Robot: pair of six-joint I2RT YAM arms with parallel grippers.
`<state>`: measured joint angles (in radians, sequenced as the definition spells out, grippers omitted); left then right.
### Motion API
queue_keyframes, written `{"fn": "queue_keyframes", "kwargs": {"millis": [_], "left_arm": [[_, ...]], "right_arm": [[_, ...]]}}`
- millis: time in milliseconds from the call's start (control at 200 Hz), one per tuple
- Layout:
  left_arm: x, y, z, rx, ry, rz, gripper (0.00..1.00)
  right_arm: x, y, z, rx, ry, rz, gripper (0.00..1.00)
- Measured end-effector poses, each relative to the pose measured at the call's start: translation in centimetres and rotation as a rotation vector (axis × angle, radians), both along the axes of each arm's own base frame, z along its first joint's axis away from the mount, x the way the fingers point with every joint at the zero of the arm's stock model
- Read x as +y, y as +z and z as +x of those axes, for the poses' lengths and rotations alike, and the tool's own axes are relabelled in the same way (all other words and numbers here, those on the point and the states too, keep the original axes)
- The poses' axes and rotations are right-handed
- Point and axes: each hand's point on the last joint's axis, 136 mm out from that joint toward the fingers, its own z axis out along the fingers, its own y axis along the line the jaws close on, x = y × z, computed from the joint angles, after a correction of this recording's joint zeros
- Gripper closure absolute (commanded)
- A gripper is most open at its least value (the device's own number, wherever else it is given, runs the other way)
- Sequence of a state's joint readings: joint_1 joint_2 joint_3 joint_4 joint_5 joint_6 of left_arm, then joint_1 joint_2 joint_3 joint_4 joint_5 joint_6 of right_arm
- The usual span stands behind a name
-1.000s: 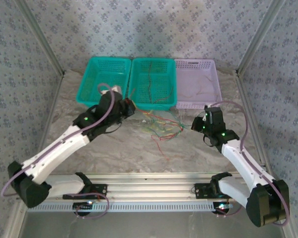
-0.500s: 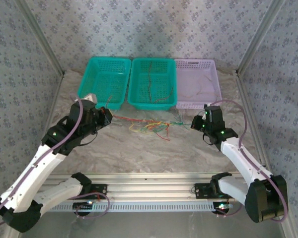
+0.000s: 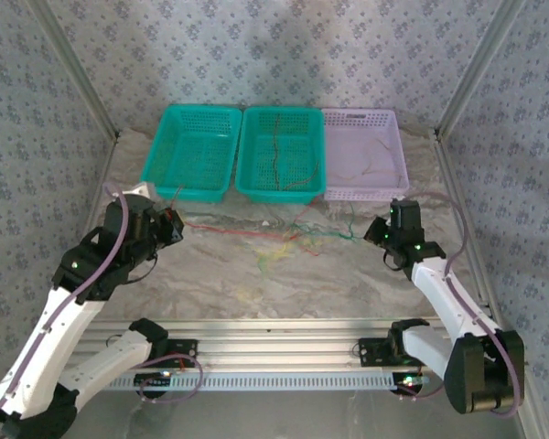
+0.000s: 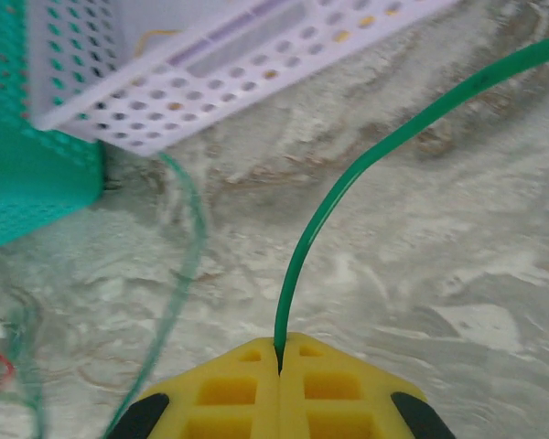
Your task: Untangle the cables
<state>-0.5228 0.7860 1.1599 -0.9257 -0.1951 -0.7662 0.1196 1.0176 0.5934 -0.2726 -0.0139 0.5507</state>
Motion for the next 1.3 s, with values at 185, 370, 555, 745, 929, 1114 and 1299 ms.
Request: {"fn": "queue_keyframes", "kwargs": {"millis": [185, 370, 555, 745, 929, 1114, 1299], "left_arm": [[1.0, -0.7, -0.4, 0.015, 0.005, 0.071, 1.0], [2.1, -1.0, -0.4, 0.015, 0.022, 0.138, 1.0], [3.9, -0.3, -0.4, -0.001, 0.072, 0.209, 1.0], [6.2, 1.9, -0.2, -0.057, 0.144, 0.273, 1.0], [7.4, 2.0, -0.4, -0.053, 0.172, 0.313, 1.0], [7.7, 1.9, -0.6, -0.047, 0.169, 0.339, 1.0], [7.7, 1.9, -0.6, -0.047, 0.167, 0.342, 1.0]], "right_arm": [[-1.0, 0.3, -0.4, -0.007, -0.033, -0.014, 1.0], [-1.5, 0.2, -0.7, 0.003, -0.052, -0.018, 1.0], [-3.8, 0.1, -1.0, 0.011, -0.147, 0.023, 1.0], [-5.8, -0.1, -1.2, 0.018, -0.226, 0.065, 1.0], [-6.0, 0.0, -1.3, 0.014, -0.235, 0.075, 1.0], [-6.0, 0.1, -1.6, 0.013, -0.237, 0.072, 1.0], [-4.7, 0.1, -1.5, 0.012, -0.198, 0.052, 0.99]]}}
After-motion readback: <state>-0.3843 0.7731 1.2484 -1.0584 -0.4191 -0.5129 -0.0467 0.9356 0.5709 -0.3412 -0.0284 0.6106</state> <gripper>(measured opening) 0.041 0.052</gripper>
